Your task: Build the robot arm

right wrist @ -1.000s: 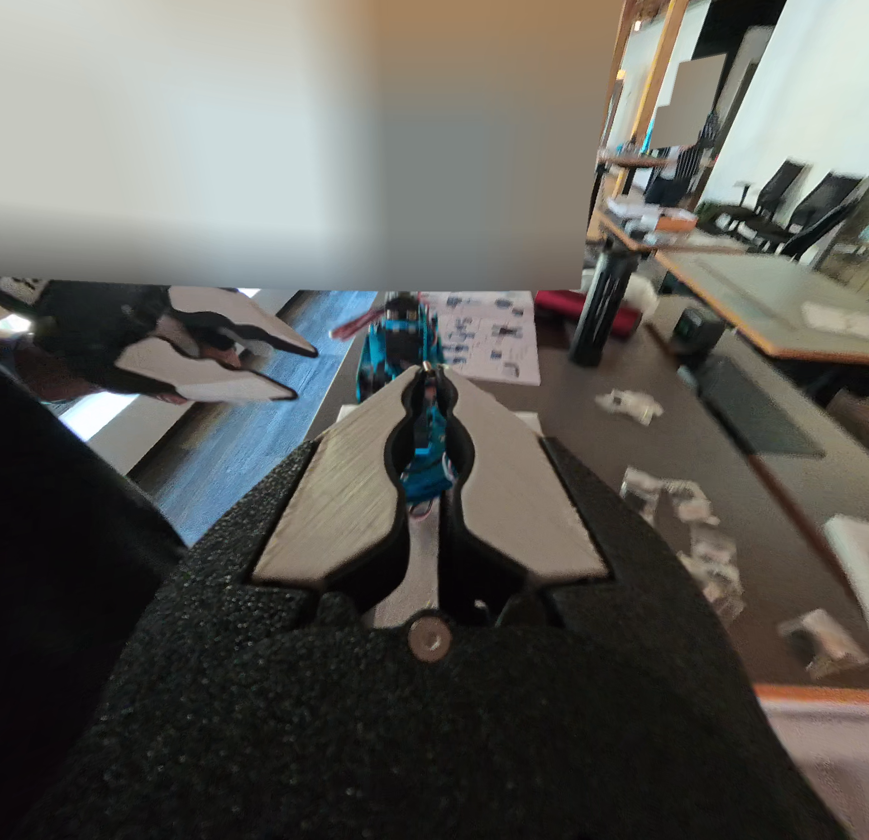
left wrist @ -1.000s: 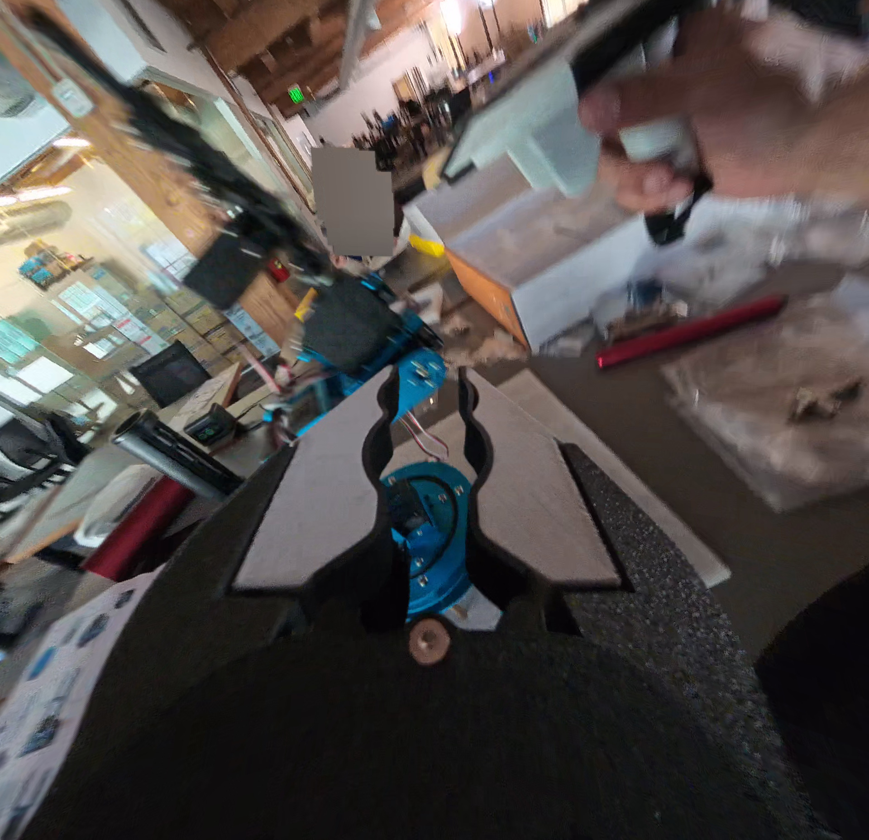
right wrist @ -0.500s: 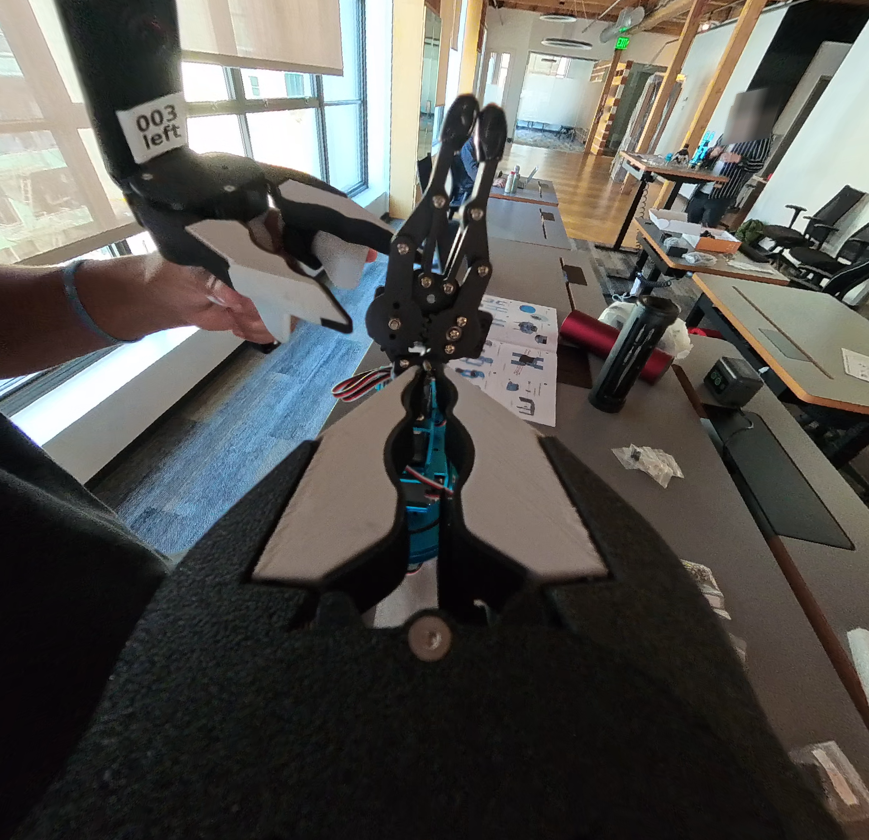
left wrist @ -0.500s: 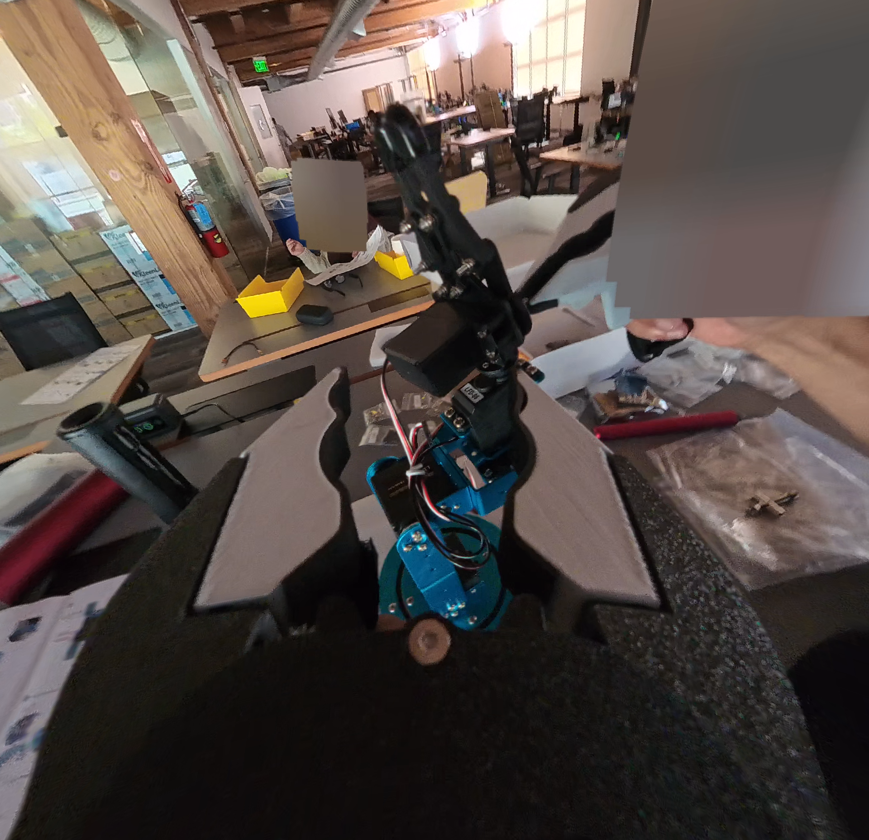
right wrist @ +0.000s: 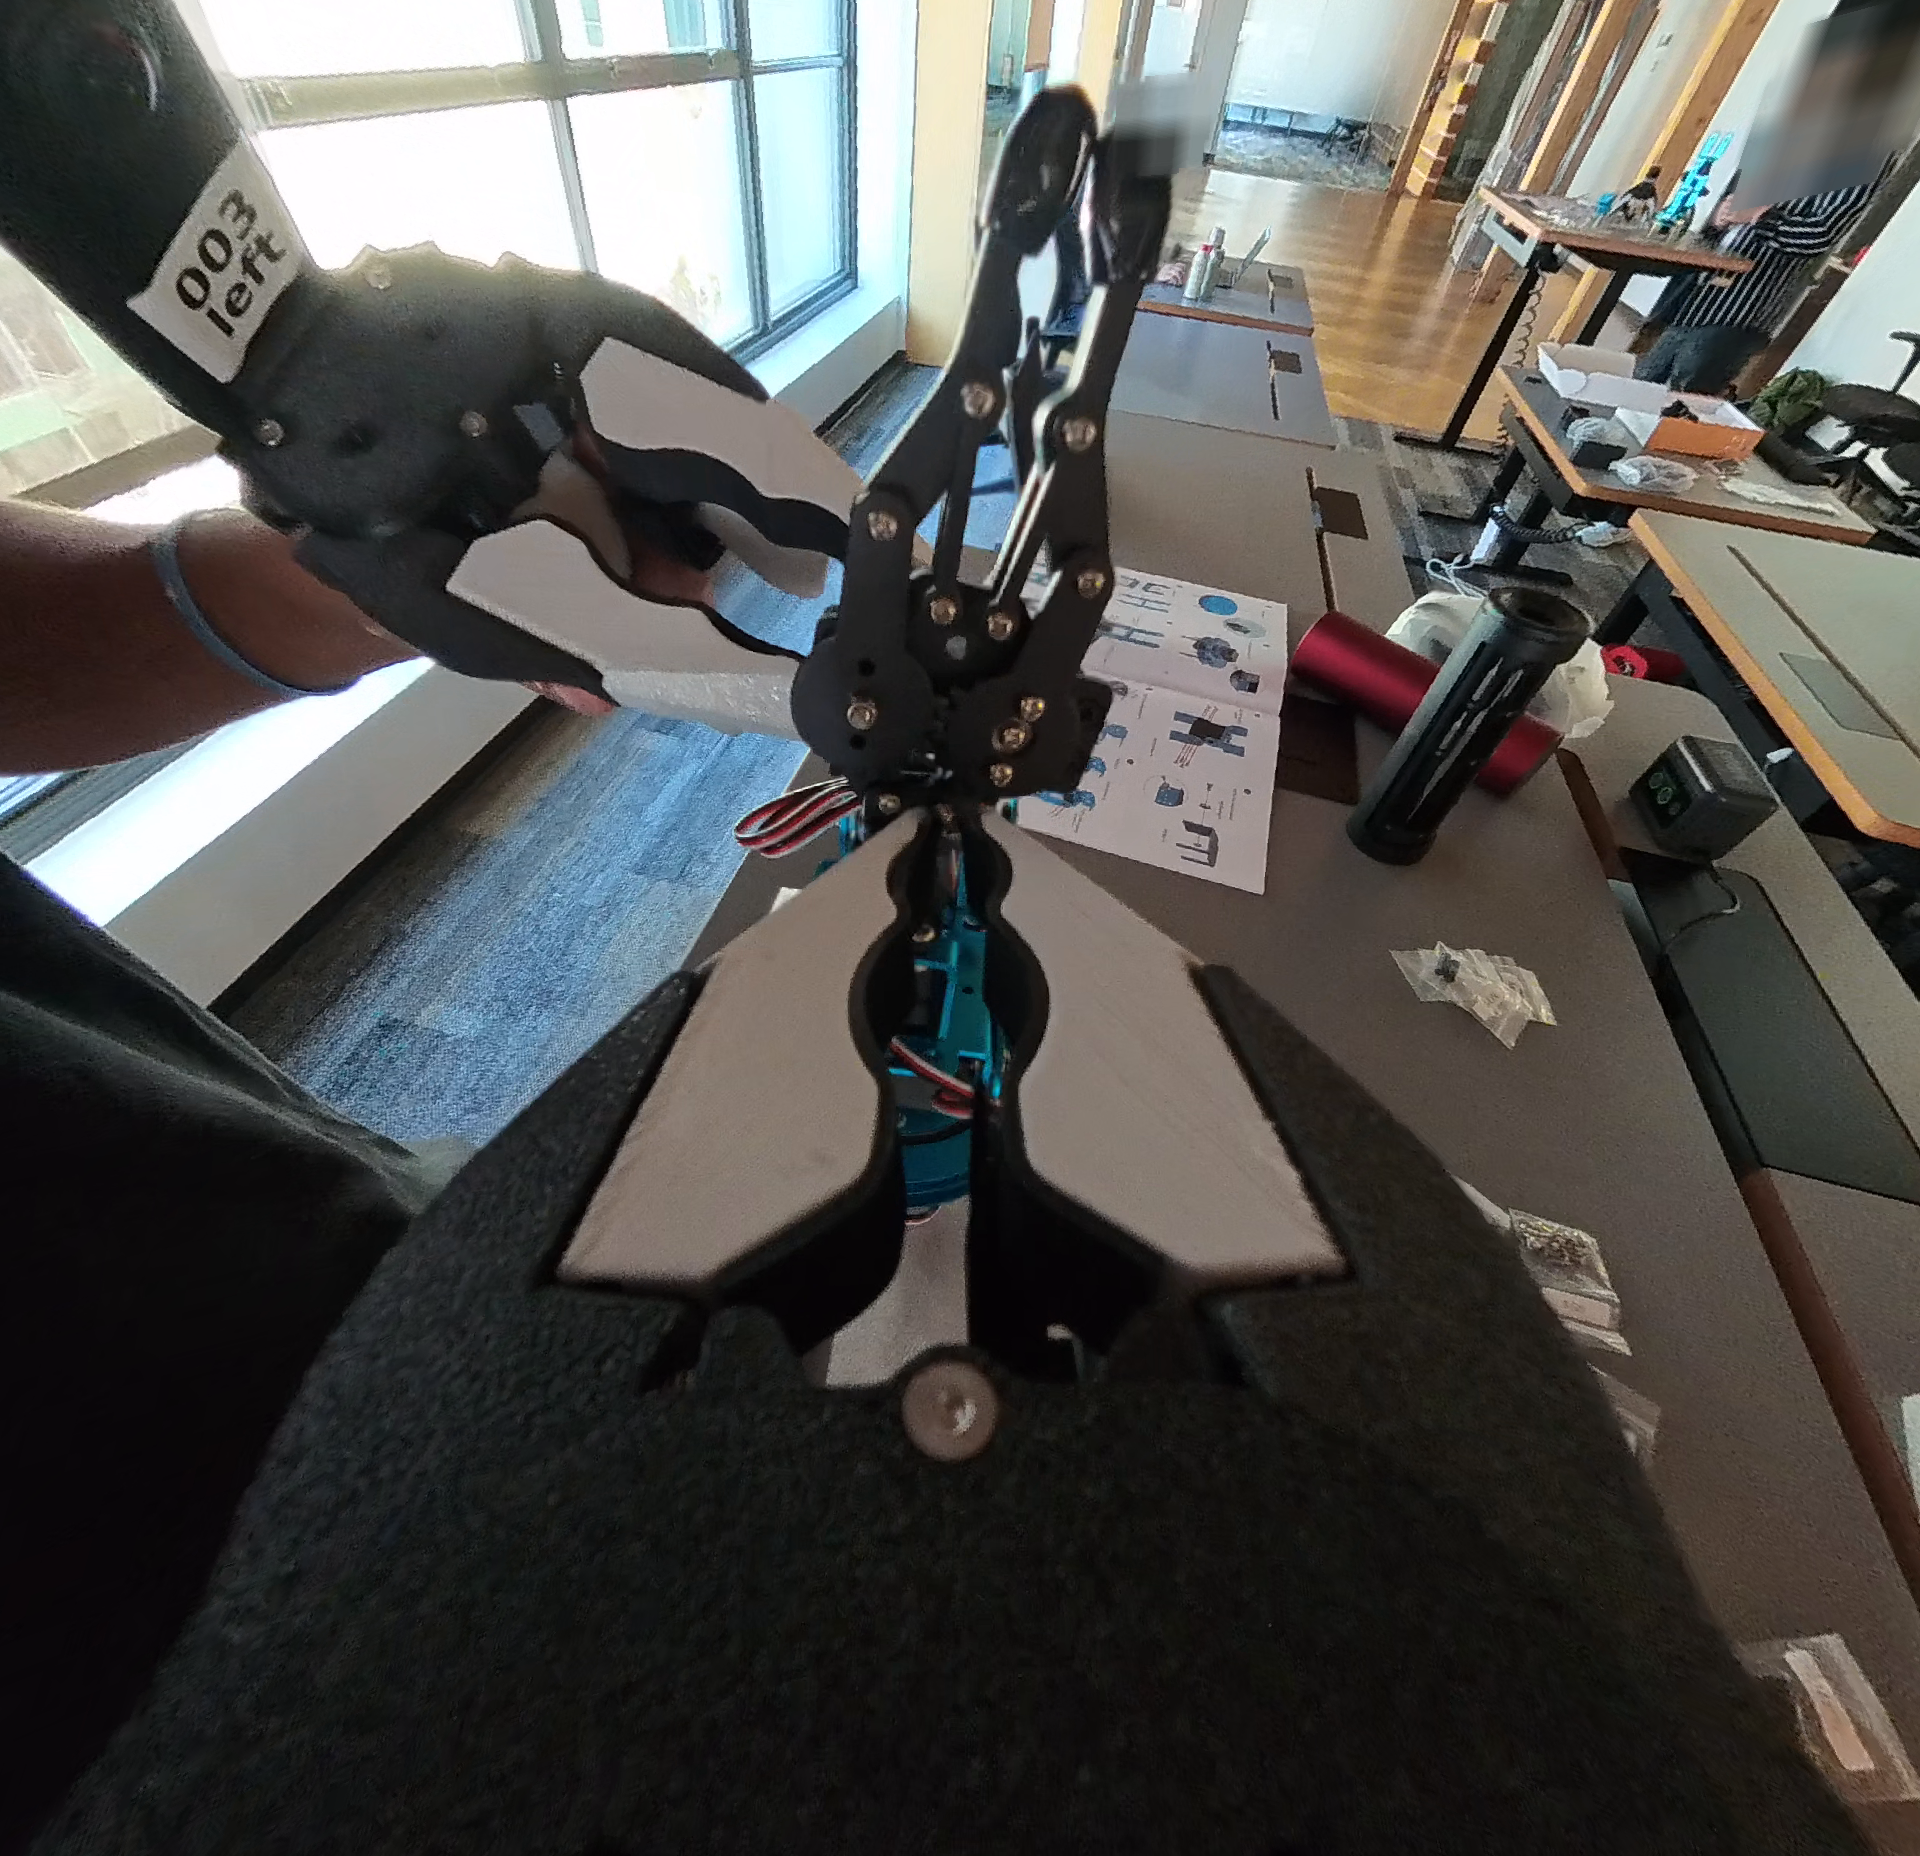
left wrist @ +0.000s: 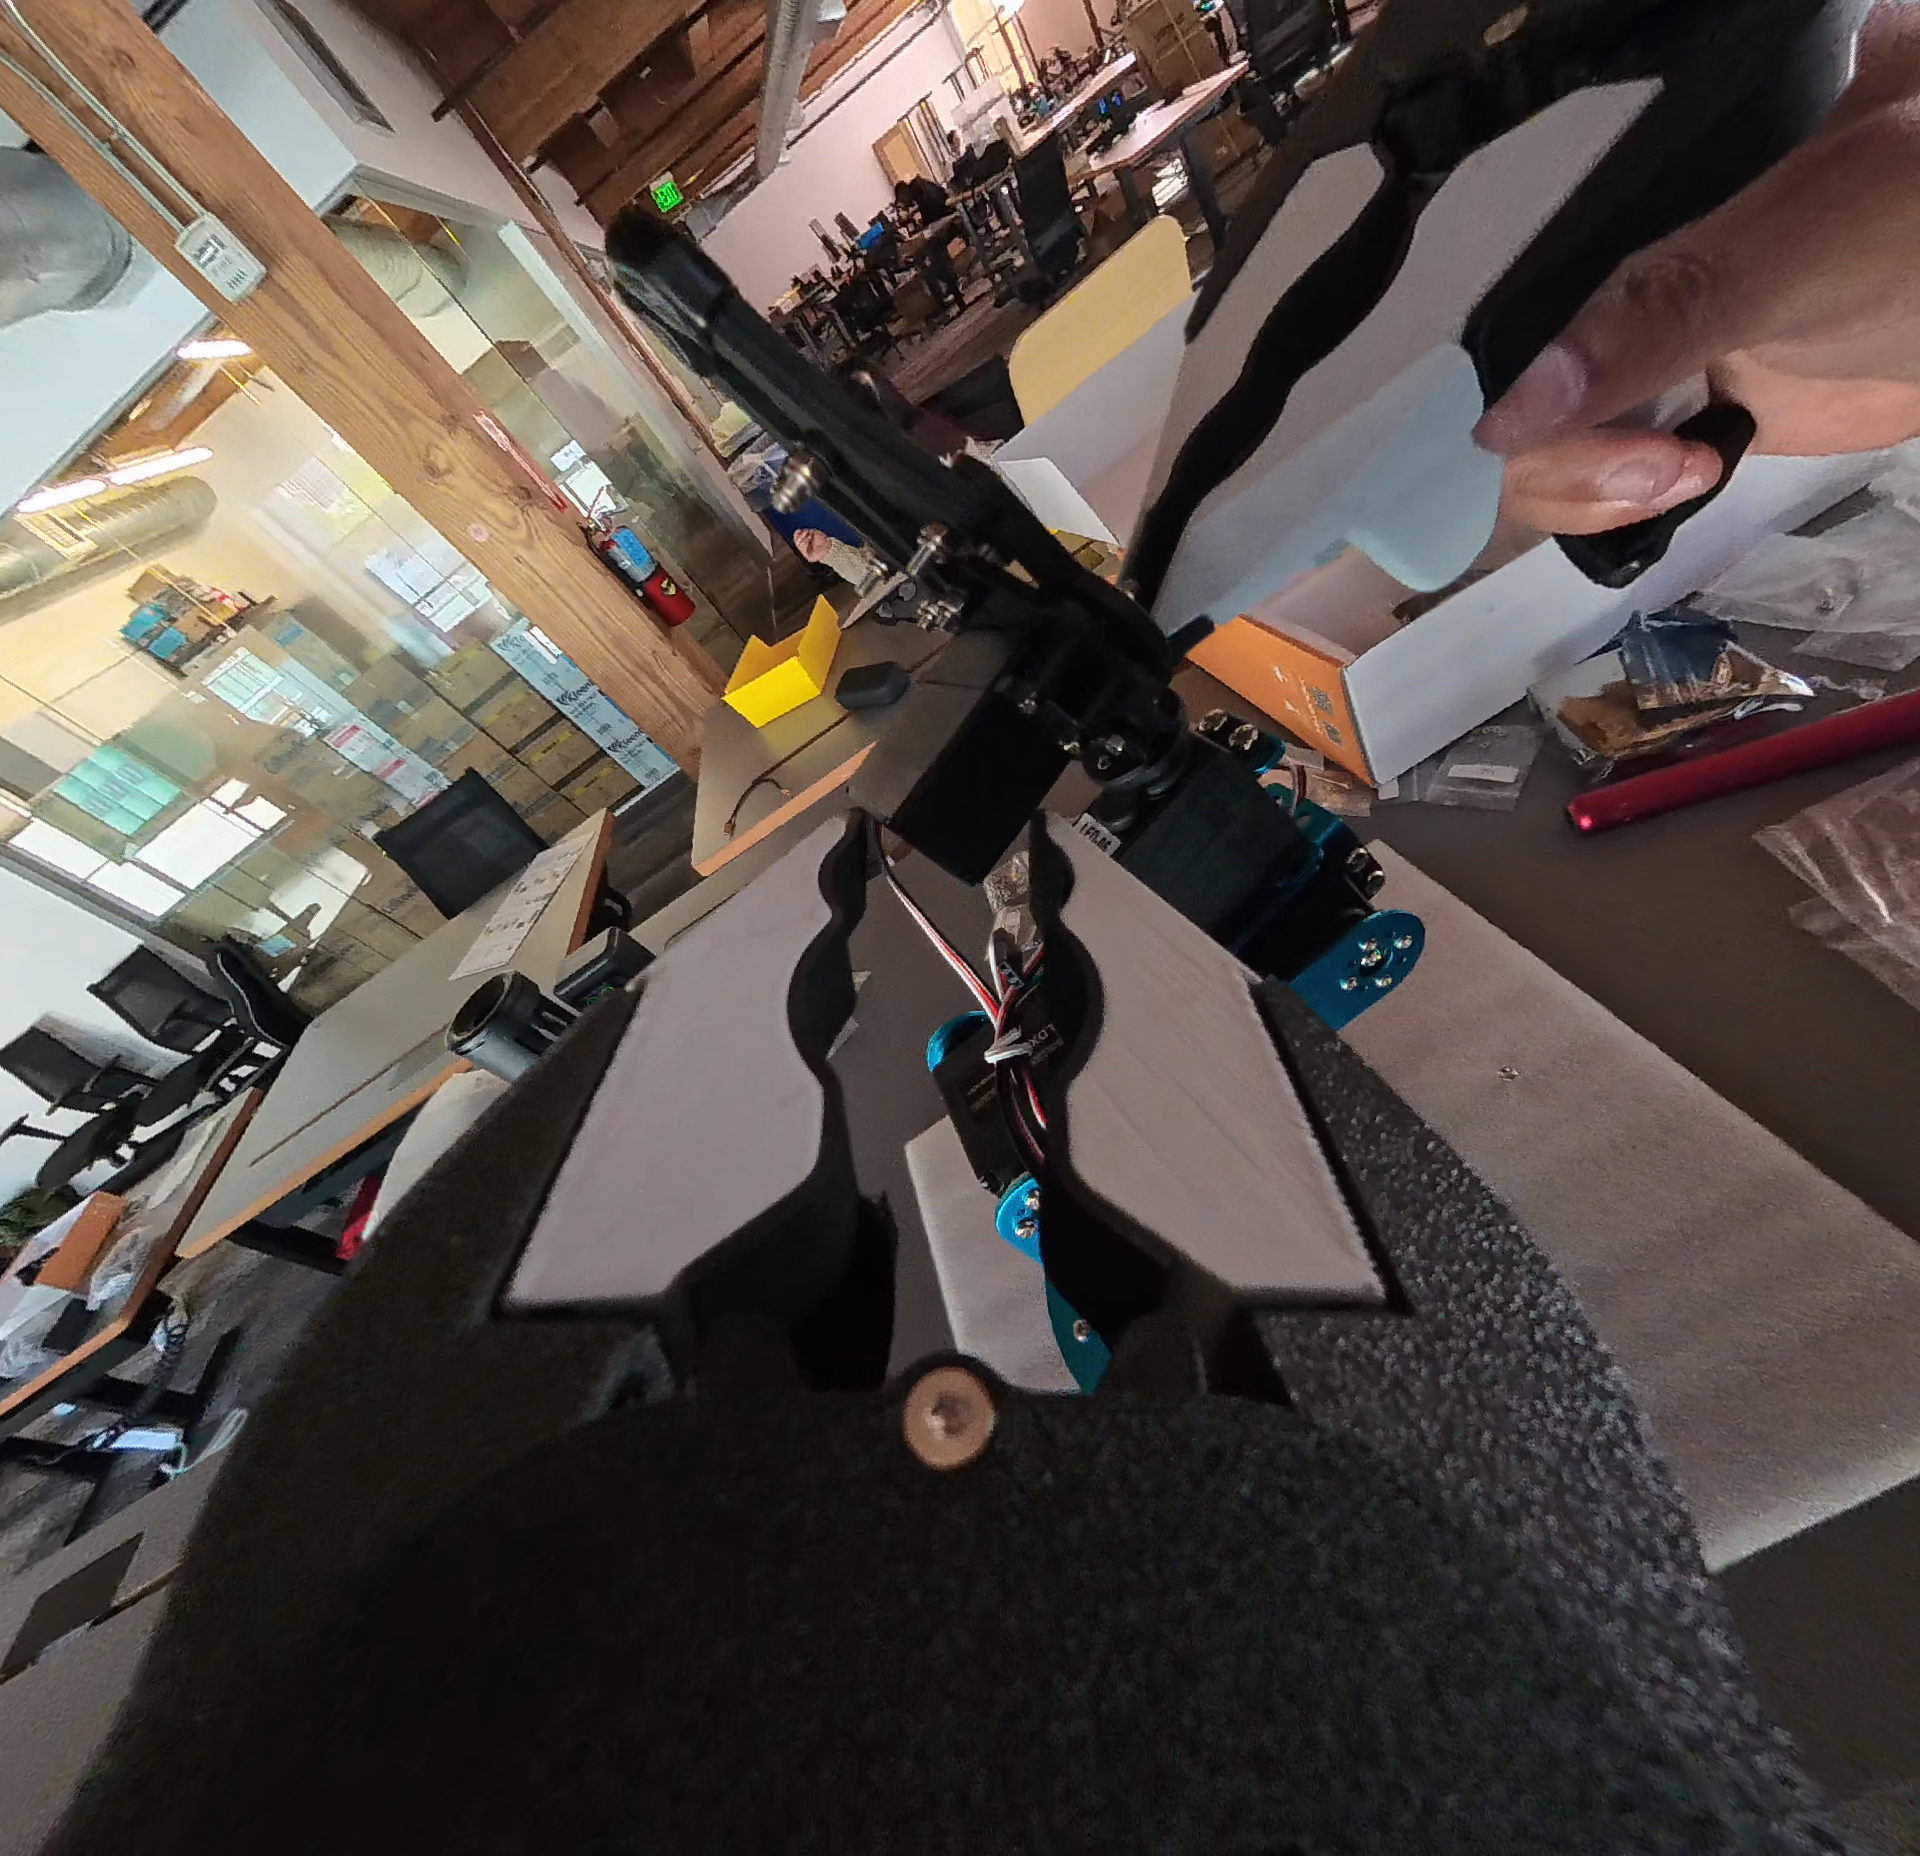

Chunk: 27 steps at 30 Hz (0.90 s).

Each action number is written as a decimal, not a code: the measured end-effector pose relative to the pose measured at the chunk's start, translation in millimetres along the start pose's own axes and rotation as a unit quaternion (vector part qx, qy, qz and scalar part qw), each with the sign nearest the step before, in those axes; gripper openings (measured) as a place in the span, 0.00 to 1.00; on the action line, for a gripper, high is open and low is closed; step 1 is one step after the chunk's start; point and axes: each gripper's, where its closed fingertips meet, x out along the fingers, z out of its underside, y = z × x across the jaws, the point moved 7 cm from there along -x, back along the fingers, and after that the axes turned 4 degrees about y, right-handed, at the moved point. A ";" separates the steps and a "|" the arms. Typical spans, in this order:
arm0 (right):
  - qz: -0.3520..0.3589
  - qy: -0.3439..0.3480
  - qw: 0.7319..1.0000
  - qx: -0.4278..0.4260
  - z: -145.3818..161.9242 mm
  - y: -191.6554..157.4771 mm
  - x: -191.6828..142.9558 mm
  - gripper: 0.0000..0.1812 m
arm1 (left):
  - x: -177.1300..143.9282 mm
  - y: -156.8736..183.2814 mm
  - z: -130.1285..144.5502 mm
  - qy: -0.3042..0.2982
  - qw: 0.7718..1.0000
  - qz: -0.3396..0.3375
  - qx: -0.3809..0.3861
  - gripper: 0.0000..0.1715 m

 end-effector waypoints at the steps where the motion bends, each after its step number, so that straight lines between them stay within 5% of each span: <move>1: -0.001 0.000 1.000 0.002 -0.9 0.3 -0.1 0.02 | 0.0 0.3 -0.2 0.001 1.000 0.000 0.002 0.18; 27: 0.013 -0.078 0.990 0.118 -6.8 -0.6 4.2 0.01 | 0.8 1.1 1.3 0.011 1.000 -0.012 -0.002 0.15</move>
